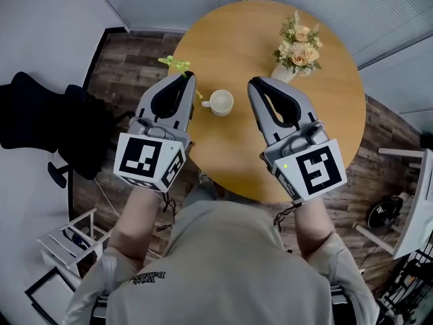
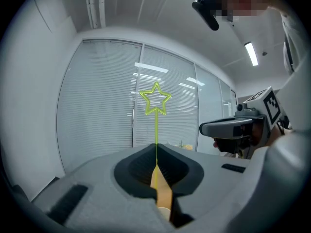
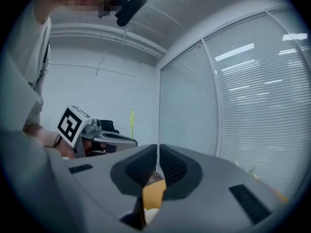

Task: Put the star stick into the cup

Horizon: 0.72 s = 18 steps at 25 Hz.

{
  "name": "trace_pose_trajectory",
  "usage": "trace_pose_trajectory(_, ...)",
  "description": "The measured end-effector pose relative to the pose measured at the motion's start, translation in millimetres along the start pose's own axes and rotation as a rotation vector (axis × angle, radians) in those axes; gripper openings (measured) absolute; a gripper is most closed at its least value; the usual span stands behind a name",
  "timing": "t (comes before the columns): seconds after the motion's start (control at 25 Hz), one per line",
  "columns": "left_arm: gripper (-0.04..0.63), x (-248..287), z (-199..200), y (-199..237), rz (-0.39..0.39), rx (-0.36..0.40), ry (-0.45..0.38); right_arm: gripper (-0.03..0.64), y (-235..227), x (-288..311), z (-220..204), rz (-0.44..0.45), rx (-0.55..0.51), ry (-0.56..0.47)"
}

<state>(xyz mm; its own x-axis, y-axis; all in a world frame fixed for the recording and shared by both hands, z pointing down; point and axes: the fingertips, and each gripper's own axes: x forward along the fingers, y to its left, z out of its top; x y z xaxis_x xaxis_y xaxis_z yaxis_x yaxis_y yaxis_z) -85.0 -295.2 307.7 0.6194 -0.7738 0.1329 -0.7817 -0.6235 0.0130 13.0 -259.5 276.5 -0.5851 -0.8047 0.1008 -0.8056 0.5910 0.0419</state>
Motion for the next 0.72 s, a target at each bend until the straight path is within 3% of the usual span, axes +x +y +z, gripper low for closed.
trace_pose_trajectory(0.72,0.025,72.0,-113.9,7.7,-0.043,-0.129,0.146,0.037,-32.7,40.9,-94.6,-0.016,0.092,0.155)
